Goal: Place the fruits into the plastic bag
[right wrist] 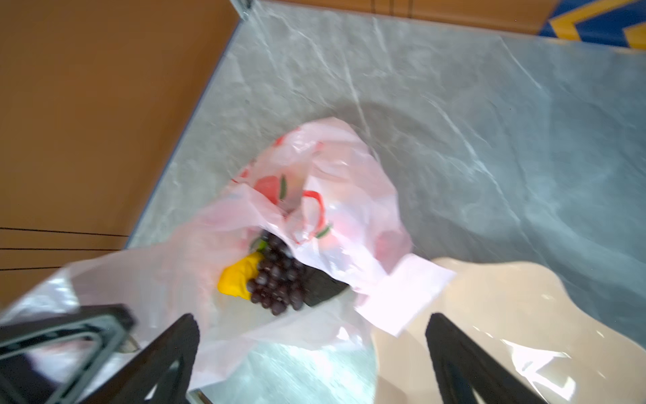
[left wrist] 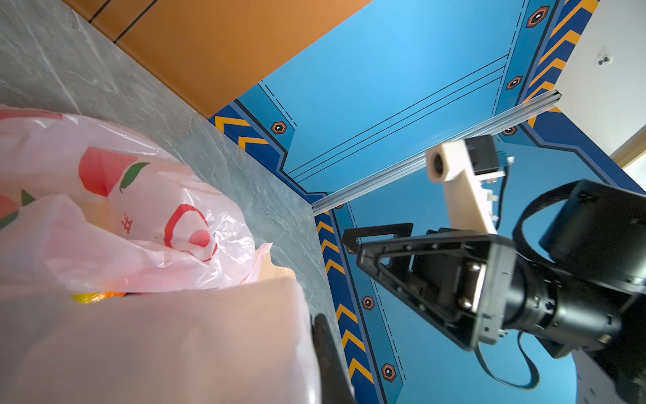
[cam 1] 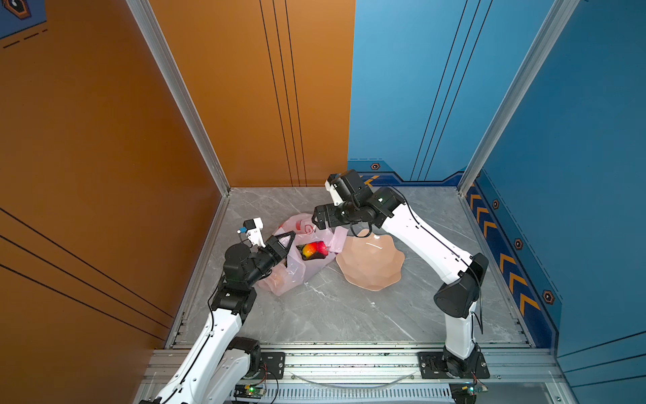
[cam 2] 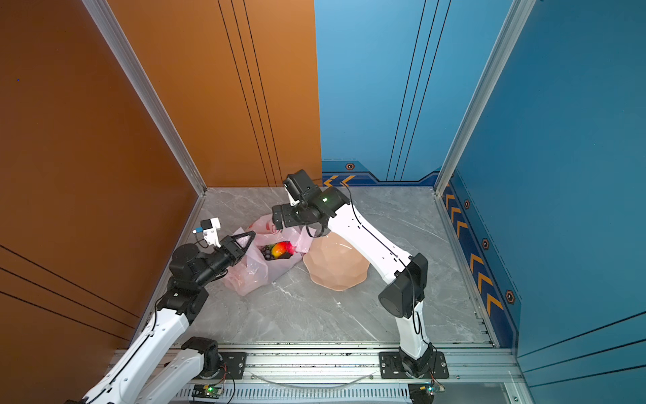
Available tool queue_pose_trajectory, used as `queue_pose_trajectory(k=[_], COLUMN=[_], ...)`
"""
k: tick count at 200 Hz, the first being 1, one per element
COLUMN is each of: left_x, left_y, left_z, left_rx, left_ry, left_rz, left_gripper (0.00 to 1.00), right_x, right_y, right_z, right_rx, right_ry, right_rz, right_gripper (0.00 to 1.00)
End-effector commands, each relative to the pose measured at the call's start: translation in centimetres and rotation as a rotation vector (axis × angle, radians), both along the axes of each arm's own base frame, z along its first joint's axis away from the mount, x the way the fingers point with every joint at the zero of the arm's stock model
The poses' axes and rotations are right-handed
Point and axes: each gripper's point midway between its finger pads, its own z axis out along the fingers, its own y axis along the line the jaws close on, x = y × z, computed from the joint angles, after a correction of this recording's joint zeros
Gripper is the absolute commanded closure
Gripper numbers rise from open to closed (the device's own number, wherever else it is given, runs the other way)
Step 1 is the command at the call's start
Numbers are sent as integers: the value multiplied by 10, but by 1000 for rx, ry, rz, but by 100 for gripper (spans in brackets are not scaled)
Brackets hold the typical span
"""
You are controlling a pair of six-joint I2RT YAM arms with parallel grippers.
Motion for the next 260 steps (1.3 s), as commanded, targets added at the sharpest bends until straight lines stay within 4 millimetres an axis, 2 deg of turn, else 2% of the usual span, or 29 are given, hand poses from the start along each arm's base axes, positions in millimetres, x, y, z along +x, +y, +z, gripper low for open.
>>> queue_pose_trajectory(k=[1, 26, 58, 78, 85, 88, 107, 154, 159, 171, 232, 260], left_x=[-4, -4, -5, -5, -6, -6, -6, -6, -6, -5, -2, -1], left_y=[-1, -1, -1, 1, 1, 1, 2, 4, 4, 5, 5, 4], left_z=[0, -3, 1, 1, 0, 1, 1, 2, 2, 1, -2, -2], left_rx=[4, 2, 2, 7, 7, 7, 3, 6, 6, 7, 7, 5], left_ry=[-6, -1, -4, -2, -2, -2, -3, -3, -2, 0, 8, 8], left_rz=[-20, -19, -24, -22, -20, -21, -17, -13, -13, -12, -10, -13], left_gripper=[100, 100, 100, 100, 100, 100, 100, 100, 100, 100, 100, 100], right_x=[-20, -25, -21, -19, -18, -17, -13, -8, 3, 8, 21, 24], right_y=[-28, -21, -20, -14, -12, -11, -9, -9, -19, -21, -12, -11], right_z=[-39, -62, -95, -110, -108, -120, -132, -145, -146, -147, -148, -149], right_rx=[-130, -98, -140, -145, -140, -154, -165, -157, -144, -113, 83, 105], right_ry=[123, 207, 259, 278, 273, 293, 311, 321, 323, 326, 366, 366], right_rz=[32, 99, 130, 153, 158, 158, 153, 119, 83, 60, 4, -9], right_gripper=[0, 0, 0, 0, 0, 0, 0, 0, 0, 0, 0, 1])
